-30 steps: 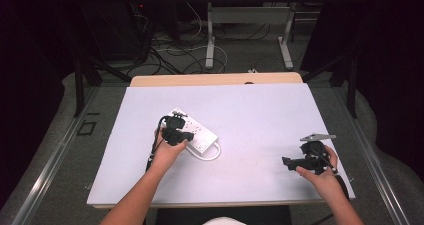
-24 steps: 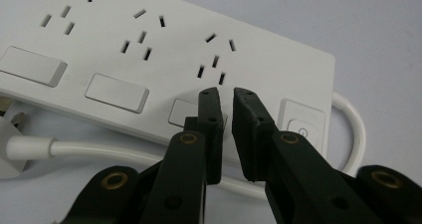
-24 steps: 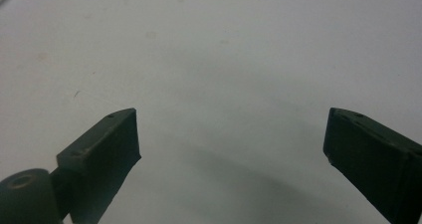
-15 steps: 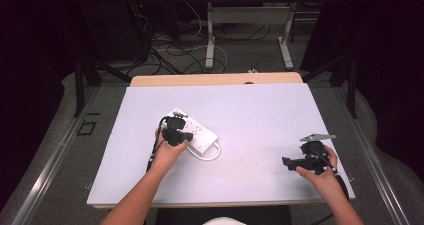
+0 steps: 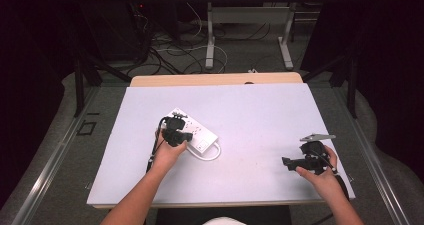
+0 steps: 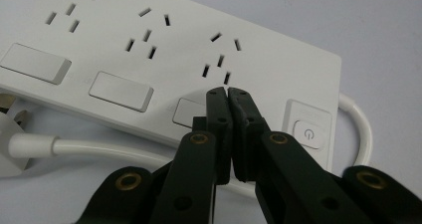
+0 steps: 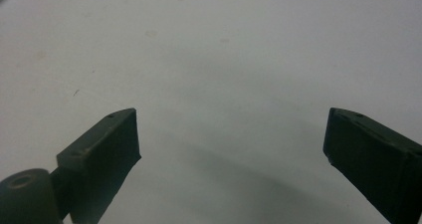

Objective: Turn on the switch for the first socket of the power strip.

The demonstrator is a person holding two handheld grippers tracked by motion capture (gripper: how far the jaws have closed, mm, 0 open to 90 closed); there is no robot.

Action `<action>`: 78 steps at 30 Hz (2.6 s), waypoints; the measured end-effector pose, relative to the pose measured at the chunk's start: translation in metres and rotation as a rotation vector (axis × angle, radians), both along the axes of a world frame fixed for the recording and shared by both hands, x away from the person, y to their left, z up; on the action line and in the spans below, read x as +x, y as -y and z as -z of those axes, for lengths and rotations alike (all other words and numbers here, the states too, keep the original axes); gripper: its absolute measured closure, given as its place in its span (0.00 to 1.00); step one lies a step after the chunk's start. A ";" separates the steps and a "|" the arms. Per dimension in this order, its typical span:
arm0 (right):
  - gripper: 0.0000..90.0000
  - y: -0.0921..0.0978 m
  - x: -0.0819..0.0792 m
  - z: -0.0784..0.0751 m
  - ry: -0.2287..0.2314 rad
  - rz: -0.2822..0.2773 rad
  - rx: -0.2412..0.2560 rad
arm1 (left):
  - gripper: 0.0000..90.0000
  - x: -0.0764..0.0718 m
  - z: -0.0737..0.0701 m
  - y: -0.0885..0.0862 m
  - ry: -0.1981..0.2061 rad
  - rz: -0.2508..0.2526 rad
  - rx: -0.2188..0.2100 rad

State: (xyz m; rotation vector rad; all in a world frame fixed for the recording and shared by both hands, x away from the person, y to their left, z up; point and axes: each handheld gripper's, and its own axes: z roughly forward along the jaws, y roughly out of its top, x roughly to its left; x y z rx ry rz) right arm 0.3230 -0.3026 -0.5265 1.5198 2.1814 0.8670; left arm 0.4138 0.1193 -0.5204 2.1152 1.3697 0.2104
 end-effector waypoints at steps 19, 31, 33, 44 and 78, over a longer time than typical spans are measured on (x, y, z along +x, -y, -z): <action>0.08 0.001 0.001 0.000 -0.001 0.001 0.001 | 1.00 -0.001 0.002 0.000 0.000 -0.002 0.001; 0.08 -0.001 0.003 0.001 0.002 0.003 0.004 | 1.00 0.000 0.002 0.000 -0.016 -0.012 -0.011; 0.08 -0.001 0.004 0.001 0.004 -0.001 0.006 | 1.00 0.000 0.002 0.000 -0.014 -0.015 -0.011; 0.08 -0.001 0.003 0.000 0.005 0.001 0.009 | 0.99 0.002 0.000 0.001 -0.023 -0.005 0.005; 0.08 -0.002 0.003 0.000 0.007 -0.005 0.011 | 0.75 -0.003 -0.034 0.010 -0.006 0.075 0.053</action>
